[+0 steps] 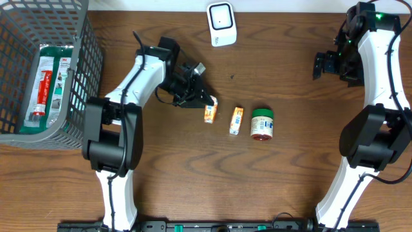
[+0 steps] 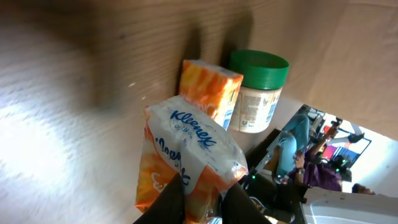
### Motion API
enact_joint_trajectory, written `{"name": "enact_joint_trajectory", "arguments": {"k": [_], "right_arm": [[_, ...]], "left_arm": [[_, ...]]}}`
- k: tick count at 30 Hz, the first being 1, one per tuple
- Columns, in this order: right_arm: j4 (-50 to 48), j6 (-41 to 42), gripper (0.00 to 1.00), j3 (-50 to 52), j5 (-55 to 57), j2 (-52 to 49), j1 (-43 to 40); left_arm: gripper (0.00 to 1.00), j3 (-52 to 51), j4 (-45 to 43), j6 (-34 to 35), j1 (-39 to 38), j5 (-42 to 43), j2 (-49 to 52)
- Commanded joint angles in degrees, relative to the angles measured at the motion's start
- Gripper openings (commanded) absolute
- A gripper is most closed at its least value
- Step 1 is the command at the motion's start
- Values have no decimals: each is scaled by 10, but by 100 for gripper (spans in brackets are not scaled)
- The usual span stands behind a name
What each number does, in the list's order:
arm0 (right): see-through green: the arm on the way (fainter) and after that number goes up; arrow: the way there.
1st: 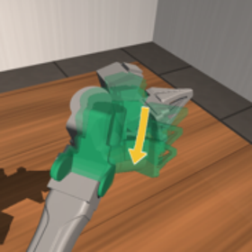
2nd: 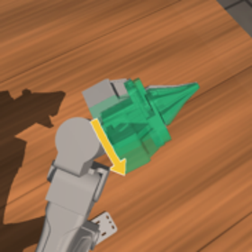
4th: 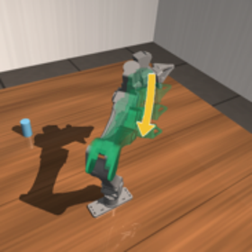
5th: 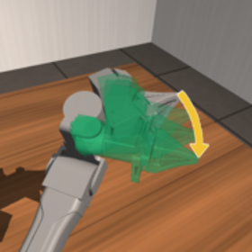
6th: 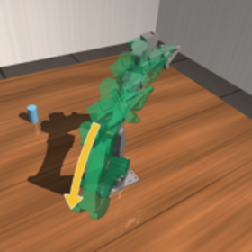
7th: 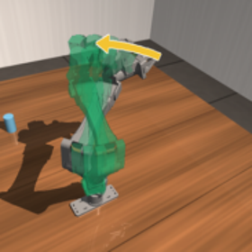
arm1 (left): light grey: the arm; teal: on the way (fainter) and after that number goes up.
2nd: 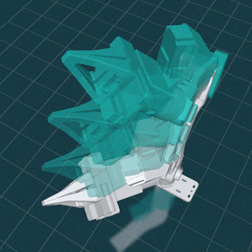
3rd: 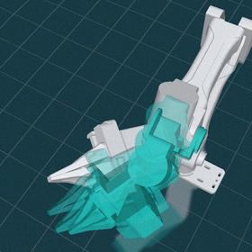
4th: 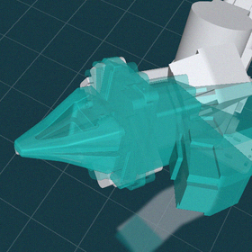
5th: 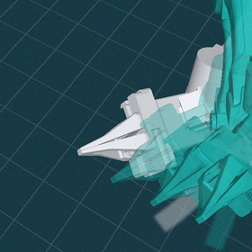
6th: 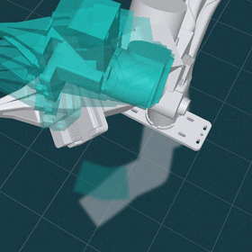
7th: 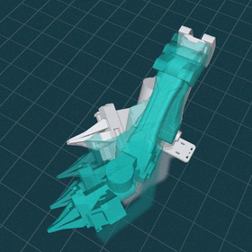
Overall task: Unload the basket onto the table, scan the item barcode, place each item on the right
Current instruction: 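Carry the Kleenex pack out and place it beside the other packet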
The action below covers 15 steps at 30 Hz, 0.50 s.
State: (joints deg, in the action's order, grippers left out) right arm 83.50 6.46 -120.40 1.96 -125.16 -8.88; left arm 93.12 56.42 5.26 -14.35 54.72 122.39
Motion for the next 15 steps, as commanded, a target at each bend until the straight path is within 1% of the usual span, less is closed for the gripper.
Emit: {"name": "enact_joint_trajectory", "arguments": {"k": [1,5,6,10,15], "right_arm": [[0,-3,99,-6,3,-1,-1],[0,-3,99,-6,3,-1,-1],[0,-3,99,-6,3,-1,-1],[0,-3,99,-6,3,-1,-1],[0,-3,99,-6,3,-1,-1]], "left_arm": [[19,-3,-21,-14,-18,14,6],[20,-3,-42,-13,-35,5,12],[20,-3,-45,-2,-40,-17,14],[20,-3,-50,6,-49,-65,18],[21,-5,-58,12,-50,-66,18]]}}
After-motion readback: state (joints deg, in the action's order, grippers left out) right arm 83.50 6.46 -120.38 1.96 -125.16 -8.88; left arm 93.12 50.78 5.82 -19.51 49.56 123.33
